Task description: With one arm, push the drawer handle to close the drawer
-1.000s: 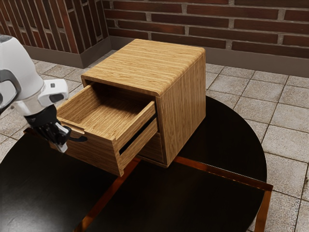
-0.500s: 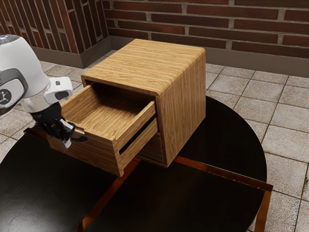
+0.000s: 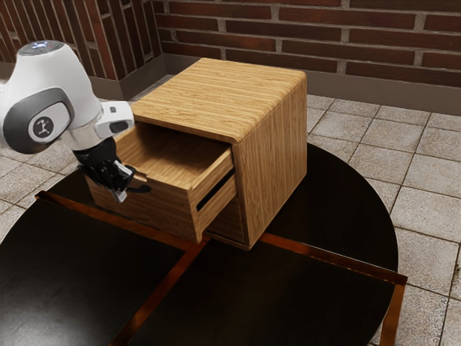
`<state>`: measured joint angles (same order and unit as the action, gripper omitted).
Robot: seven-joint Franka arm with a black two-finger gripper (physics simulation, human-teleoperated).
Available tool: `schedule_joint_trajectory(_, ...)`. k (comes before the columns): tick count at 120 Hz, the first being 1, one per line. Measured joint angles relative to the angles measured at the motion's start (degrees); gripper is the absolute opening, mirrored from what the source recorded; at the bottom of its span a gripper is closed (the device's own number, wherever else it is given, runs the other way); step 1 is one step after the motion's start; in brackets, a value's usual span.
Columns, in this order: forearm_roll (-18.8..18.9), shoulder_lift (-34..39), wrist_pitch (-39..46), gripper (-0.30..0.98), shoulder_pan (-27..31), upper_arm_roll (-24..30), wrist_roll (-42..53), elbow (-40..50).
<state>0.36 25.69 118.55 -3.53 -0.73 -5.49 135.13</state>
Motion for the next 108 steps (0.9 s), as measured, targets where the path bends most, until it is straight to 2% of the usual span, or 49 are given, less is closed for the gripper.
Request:
schedule_joint_trajectory(65,0.8,-20.5,1.8,-0.10,-0.2,0.0,0.1,-19.6)
schedule_joint_trajectory(108,1.2,-26.8,3.1,-0.10,-0.3,0.1,0.5,-26.7)
